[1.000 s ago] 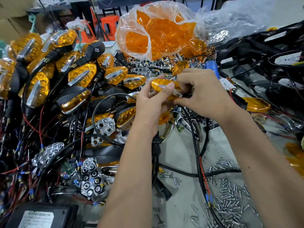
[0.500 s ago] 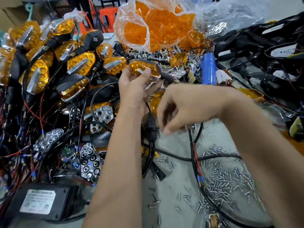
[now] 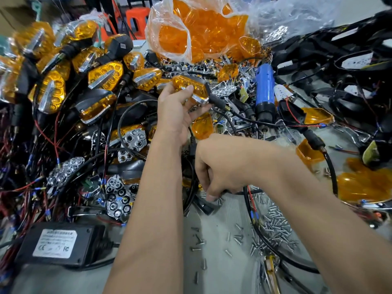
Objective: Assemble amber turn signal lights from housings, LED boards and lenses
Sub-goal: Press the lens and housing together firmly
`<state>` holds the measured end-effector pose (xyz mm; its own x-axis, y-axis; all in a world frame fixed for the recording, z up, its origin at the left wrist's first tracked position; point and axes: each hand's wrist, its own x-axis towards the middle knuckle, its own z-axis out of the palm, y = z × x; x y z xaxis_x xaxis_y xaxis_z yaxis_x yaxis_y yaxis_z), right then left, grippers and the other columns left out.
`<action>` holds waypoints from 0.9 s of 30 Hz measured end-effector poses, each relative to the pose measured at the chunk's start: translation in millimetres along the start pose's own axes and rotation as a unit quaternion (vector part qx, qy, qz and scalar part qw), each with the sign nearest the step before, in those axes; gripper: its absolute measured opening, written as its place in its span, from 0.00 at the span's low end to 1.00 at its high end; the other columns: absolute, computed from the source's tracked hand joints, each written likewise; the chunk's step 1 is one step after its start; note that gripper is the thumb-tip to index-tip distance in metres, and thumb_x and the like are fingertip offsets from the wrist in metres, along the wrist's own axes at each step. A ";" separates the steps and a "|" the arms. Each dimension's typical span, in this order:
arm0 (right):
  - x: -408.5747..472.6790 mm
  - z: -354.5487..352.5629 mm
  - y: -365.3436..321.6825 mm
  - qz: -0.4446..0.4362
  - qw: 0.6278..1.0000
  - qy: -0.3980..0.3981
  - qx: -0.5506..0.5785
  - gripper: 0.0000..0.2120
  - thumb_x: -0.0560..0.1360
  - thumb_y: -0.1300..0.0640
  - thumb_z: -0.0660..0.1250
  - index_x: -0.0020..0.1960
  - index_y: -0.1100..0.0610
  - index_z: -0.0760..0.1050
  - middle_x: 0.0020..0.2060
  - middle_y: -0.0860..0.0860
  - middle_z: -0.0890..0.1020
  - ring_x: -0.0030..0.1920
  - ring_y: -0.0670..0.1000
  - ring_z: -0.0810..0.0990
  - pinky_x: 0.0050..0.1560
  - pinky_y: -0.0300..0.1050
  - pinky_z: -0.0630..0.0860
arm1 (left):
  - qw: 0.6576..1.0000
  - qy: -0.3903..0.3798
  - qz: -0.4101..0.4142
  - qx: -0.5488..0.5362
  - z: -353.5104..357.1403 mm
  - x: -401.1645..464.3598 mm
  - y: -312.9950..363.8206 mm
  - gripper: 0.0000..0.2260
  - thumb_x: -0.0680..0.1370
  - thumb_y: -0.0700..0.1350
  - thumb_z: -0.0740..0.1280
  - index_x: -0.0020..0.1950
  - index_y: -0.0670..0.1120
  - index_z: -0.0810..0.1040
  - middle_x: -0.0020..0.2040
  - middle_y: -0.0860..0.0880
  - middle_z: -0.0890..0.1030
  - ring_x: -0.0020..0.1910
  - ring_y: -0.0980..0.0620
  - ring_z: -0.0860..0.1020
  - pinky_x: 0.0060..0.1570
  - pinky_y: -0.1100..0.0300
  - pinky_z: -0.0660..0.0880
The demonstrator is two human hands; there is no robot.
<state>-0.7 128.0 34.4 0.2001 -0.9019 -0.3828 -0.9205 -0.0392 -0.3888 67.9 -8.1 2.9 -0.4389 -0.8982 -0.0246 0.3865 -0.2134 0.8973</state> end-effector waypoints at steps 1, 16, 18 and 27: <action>-0.9 2.3 -0.5 0.007 1.000 0.006 0.003 0.09 0.68 0.56 0.82 0.36 0.54 0.83 0.23 0.47 0.81 0.24 0.50 0.82 0.33 0.41 0.83 | 1.000 0.000 0.001 -0.002 0.1 -0.2 -0.3 0.05 0.83 0.34 0.63 0.52 0.44 0.75 0.48 0.42 0.83 0.48 0.43 0.84 0.51 0.40 0.83; 5.0 1.4 6.3 -0.001 0.997 -0.035 0.065 0.06 0.73 0.70 0.69 0.41 0.62 0.82 0.21 0.50 0.80 0.21 0.51 0.80 0.23 0.40 0.76 | 1.000 0.007 0.004 0.020 1.1 -1.7 -6.3 0.04 0.80 0.42 0.72 0.54 0.44 0.80 0.47 0.46 0.86 0.46 0.47 0.86 0.46 0.45 0.84; 3.3 -2.7 10.3 -0.009 0.996 -0.040 0.080 0.06 0.74 0.70 0.69 0.41 0.62 0.81 0.24 0.52 0.81 0.22 0.50 0.81 0.24 0.39 0.76 | 1.000 0.007 0.009 0.027 1.6 -2.5 -8.6 0.04 0.80 0.40 0.73 0.52 0.44 0.79 0.47 0.45 0.86 0.46 0.46 0.86 0.45 0.46 0.83; -39.6 -62.8 52.2 -0.154 0.922 0.236 0.265 0.06 0.76 0.66 0.75 0.46 0.68 0.79 0.35 0.54 0.87 0.35 0.55 0.87 0.31 0.42 0.82 | 0.998 -0.021 -0.041 -0.049 10.4 -7.9 -8.3 0.05 0.83 0.41 0.63 0.54 0.40 0.77 0.41 0.44 0.84 0.38 0.48 0.83 0.37 0.55 0.80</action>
<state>-77.8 134.6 81.8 0.1404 -0.9748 0.1734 -0.5262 -0.2218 -0.8209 59.7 4.7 0.3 -0.5049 -0.8598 -0.0761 0.4245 -0.3241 0.8455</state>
